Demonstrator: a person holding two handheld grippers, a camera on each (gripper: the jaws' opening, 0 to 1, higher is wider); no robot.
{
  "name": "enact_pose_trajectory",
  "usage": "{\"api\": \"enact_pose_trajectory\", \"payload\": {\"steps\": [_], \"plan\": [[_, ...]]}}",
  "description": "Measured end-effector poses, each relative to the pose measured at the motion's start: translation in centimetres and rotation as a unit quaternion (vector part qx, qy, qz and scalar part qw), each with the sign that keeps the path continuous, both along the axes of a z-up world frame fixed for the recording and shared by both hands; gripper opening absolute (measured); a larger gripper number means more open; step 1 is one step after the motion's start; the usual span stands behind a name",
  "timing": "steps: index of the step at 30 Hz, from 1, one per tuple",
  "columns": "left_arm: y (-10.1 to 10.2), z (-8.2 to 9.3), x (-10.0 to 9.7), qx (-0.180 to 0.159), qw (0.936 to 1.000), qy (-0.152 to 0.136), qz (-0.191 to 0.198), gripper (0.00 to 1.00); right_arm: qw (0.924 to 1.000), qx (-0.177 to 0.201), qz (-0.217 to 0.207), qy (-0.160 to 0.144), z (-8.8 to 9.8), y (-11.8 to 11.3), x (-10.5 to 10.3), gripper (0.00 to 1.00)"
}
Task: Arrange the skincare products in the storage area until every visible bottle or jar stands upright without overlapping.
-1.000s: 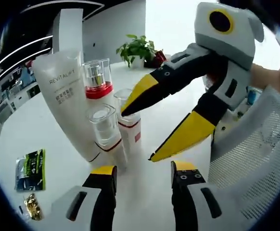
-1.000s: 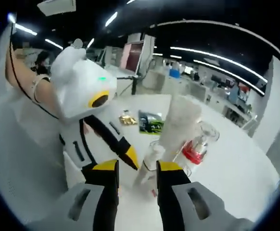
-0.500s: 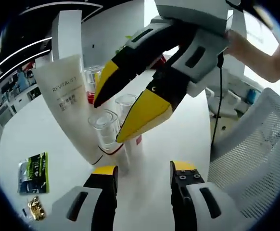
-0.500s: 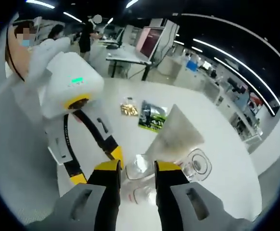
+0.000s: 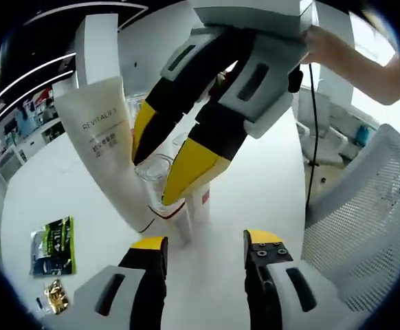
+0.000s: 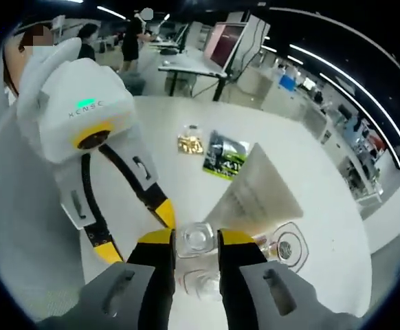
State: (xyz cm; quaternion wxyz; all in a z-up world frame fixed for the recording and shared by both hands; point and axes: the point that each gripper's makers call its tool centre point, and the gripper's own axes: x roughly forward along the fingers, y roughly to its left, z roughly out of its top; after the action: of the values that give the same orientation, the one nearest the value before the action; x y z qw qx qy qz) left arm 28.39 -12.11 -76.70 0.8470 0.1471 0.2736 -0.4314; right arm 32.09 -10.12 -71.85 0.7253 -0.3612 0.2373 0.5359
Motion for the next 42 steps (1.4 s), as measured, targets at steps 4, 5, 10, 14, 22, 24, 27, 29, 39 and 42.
{"api": "enact_pose_trajectory", "payload": {"steps": [4,5,10,14,22,24,27,29,39,42], "plan": [[0.2,0.2,0.4,0.002,0.9999,-0.01,0.005,0.41,0.9994,0.012,-0.019,0.026,0.3,0.2,-0.1,0.19],[0.3,0.2,0.4,0.002,0.9999,-0.012,0.007,0.4,0.9993,0.013,-0.021,0.028,0.3,0.2,-0.2,0.19],[0.3,0.4,0.8,0.003,0.9995,-0.03,0.013,0.4,0.9971,0.02,-0.055,0.05,0.4,0.2,-0.6,0.18],[0.4,0.4,1.0,0.008,0.999,-0.041,0.015,0.4,0.994,0.03,-0.079,0.069,0.3,0.4,-0.8,0.18],[1.0,0.4,1.6,0.024,0.9975,-0.063,0.022,0.33,0.9859,0.071,-0.109,0.105,1.3,1.3,-2.0,0.18],[1.0,0.7,1.7,0.02,0.9969,-0.07,0.028,0.33,0.9809,0.09,-0.121,0.123,1.5,1.6,-2.2,0.18],[1.3,1.0,2.0,0.022,0.996,-0.08,0.033,0.26,0.9774,0.103,-0.129,0.132,1.7,1.7,-2.2,0.18],[1.5,1.2,2.0,0.027,0.9957,-0.083,0.031,0.23,0.9768,0.106,-0.132,0.132,1.7,1.6,-2.1,0.18],[0.6,2.3,1.2,-0.012,0.9982,-0.058,0.004,0.19,0.9836,0.11,-0.084,0.116,3.1,1.2,-3.3,0.2],[0.1,2.6,0.5,-0.03,0.998,-0.046,-0.031,0.19,0.9877,0.092,-0.049,0.117,3.3,0.4,-4.2,0.2]]}}
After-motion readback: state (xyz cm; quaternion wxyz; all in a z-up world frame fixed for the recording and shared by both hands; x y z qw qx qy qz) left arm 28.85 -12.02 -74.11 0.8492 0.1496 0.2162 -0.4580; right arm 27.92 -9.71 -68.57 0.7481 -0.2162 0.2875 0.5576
